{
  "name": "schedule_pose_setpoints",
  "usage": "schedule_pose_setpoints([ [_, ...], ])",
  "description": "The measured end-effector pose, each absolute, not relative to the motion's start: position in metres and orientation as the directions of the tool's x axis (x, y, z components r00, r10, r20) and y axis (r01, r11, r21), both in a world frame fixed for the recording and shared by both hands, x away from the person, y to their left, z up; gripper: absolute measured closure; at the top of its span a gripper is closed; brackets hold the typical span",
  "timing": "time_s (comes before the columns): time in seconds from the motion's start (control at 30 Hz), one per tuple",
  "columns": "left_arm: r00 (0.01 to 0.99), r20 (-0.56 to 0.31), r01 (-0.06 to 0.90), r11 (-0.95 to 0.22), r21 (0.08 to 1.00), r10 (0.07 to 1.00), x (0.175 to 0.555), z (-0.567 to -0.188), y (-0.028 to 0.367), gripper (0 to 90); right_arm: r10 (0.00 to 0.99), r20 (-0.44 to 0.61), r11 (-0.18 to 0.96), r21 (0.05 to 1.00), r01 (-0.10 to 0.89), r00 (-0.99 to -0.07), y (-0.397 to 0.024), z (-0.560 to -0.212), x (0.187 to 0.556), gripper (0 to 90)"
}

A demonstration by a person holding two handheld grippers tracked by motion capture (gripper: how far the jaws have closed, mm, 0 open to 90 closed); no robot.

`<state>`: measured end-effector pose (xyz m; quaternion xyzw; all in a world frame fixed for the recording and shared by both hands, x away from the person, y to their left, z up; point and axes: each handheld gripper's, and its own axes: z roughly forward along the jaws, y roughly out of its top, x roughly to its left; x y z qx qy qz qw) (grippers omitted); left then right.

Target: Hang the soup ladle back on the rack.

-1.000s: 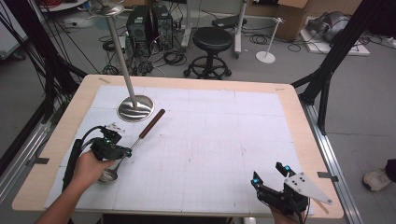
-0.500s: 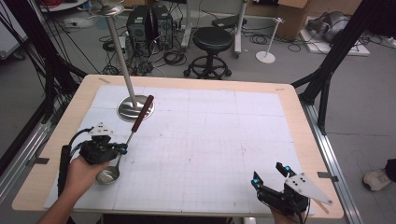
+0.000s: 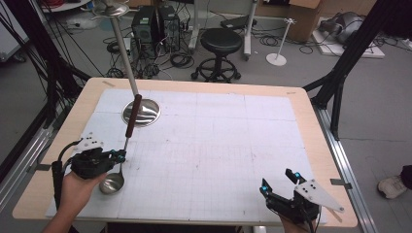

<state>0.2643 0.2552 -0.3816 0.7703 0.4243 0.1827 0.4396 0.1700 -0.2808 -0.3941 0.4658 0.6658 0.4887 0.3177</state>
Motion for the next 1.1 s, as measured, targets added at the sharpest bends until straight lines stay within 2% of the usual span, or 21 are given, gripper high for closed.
schedule_pose_setpoints([
  [0.2, 0.585, -0.105, 0.444, -0.209, 0.871, 0.804, 0.251, -0.375, 0.261, 84.2, 0.92, 0.052, 0.076, 0.949, 0.307, -0.389, -0.279, -0.394, 0.172, 16.2],
  [0.43, 0.622, -0.105, 0.385, -0.186, 0.904, 0.776, 0.234, -0.367, 0.256, 84.1, 0.862, 0.097, 0.049, 0.961, 0.273, -0.497, -0.264, -0.385, 0.179, 16.2],
  [0.6, 0.659, -0.089, 0.334, -0.184, 0.924, 0.747, 0.219, -0.362, 0.242, 84.1, 0.762, 0.155, 0.015, 0.967, 0.256, -0.629, -0.236, -0.369, 0.194, 16.4],
  [0.7, 0.663, -0.075, 0.317, -0.189, 0.929, 0.745, 0.214, -0.361, 0.236, 84.1, 0.725, 0.153, 0.02, 0.97, 0.243, -0.671, -0.222, -0.363, 0.199, 16.7],
  [0.77, 0.667, -0.07, 0.307, -0.188, 0.933, 0.742, 0.211, -0.36, 0.229, 84.1, 0.67, 0.159, 0.025, 0.971, 0.237, -0.725, -0.198, -0.352, 0.209, 16.8],
  [0.87, 0.677, -0.059, 0.296, -0.198, 0.934, 0.734, 0.208, -0.359, 0.218, 84.1, 0.624, 0.16, 0.024, 0.974, 0.223, -0.765, -0.175, -0.342, 0.221, 22.4],
  [1.1, 0.694, -0.045, 0.279, -0.211, 0.937, 0.719, 0.206, -0.359, 0.206, 84.1, 0.559, 0.128, 0.051, 0.981, 0.188, -0.819, -0.13, -0.321, 0.244, 25.6],
])
